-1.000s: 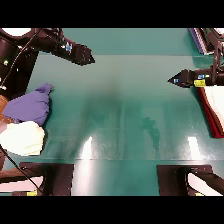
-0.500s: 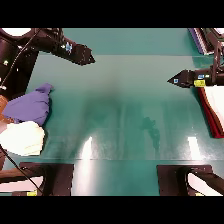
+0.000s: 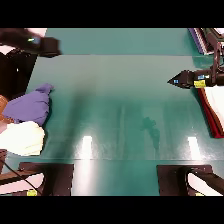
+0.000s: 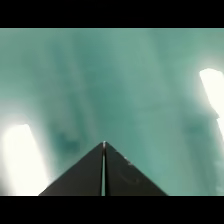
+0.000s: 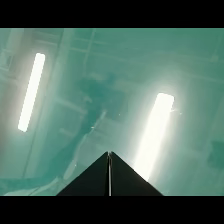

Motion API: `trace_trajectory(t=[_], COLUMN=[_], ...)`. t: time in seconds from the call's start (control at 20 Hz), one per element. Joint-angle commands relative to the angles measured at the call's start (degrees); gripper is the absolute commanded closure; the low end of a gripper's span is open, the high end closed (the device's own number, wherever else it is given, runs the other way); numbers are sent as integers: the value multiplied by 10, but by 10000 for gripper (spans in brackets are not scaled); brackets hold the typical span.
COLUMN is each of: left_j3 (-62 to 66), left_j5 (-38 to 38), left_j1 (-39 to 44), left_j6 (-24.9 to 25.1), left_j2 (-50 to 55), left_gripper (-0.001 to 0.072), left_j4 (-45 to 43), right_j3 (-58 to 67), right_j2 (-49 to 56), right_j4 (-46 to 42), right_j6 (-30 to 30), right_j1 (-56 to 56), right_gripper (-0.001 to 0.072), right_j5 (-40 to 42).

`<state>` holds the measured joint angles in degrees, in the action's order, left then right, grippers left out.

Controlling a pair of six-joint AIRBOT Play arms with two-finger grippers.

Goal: Fold the shirts.

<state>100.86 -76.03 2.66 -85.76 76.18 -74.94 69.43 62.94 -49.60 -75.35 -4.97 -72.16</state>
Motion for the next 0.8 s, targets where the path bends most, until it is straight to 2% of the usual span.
trace_trajectory(t=[0.0, 0.1, 0.15, 0.2, 0.35, 0.55, 0.75], left_j3=[-69, -143, -184, -231, -349, -443, -454], left_j5=[-52, -74, -70, -52, 42, 163, 201], left_j1=[-112, -168, -191, -209, -242, -248, -248], left_j6=[-8, -9, -9, -12, -20, -26, -30], left_j2=[-43, -48, -48, -48, -48, -43, -18], left_gripper=[676, 670, 414, -7, -13, -13, -13], left_j4=[-83, -99, -99, -100, -113, -139, -139], right_j3=[0, 0, 0, 0, 0, 0, 0], right_j2=[0, 0, 0, 0, 0, 0, 0], right_j4=[0, -1, -1, 0, 0, 0, 0], right_j6=[0, 0, 0, 0, 0, 0, 0], right_j1=[0, 0, 0, 0, 0, 0, 0], right_gripper=[694, 694, 694, 693, 693, 694, 694], right_j5=[3, 2, 2, 2, 2, 2, 2])
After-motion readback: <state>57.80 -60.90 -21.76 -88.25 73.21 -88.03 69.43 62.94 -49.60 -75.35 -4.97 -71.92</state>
